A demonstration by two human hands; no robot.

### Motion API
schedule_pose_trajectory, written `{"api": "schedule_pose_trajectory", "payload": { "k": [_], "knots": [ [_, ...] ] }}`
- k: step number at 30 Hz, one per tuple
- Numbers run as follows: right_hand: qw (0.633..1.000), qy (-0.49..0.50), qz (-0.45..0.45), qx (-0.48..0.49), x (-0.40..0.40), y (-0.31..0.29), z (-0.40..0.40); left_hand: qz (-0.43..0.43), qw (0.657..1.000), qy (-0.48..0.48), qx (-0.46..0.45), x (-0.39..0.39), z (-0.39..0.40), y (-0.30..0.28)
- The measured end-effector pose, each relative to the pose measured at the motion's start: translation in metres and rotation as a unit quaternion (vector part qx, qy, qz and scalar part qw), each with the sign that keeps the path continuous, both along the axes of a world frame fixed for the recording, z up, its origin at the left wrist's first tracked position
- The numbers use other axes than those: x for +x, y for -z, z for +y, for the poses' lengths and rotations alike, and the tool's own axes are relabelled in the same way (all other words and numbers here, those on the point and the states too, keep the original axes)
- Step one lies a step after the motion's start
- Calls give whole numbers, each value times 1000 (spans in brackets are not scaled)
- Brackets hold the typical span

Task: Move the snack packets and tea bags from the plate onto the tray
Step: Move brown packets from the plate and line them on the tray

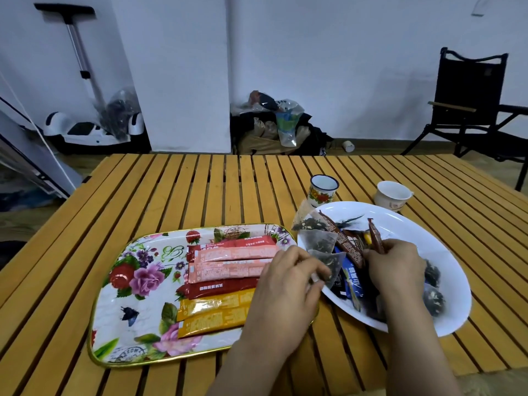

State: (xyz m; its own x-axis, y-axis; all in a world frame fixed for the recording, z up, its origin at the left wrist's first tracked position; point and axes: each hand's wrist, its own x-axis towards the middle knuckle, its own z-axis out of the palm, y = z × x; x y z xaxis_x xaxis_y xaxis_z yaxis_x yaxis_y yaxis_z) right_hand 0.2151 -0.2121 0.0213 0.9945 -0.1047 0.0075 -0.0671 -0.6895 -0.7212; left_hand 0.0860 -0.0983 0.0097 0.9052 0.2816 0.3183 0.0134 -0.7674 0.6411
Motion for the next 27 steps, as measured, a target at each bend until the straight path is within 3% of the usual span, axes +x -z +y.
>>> {"api": "schedule_pose_trajectory", "payload": {
  "k": [8, 18, 27],
  "knots": [
    [999, 6, -36, 35, 4, -13, -16, 49, 991, 32, 122, 15, -32, 5],
    [997, -50, 55, -13, 11, -2, -18, 91, 991, -29, 93, 29, -34, 8],
    [995, -41, 61, -61, 3, 1, -8, 23, 995, -37, 93, 38, -24, 1]
  ]
}}
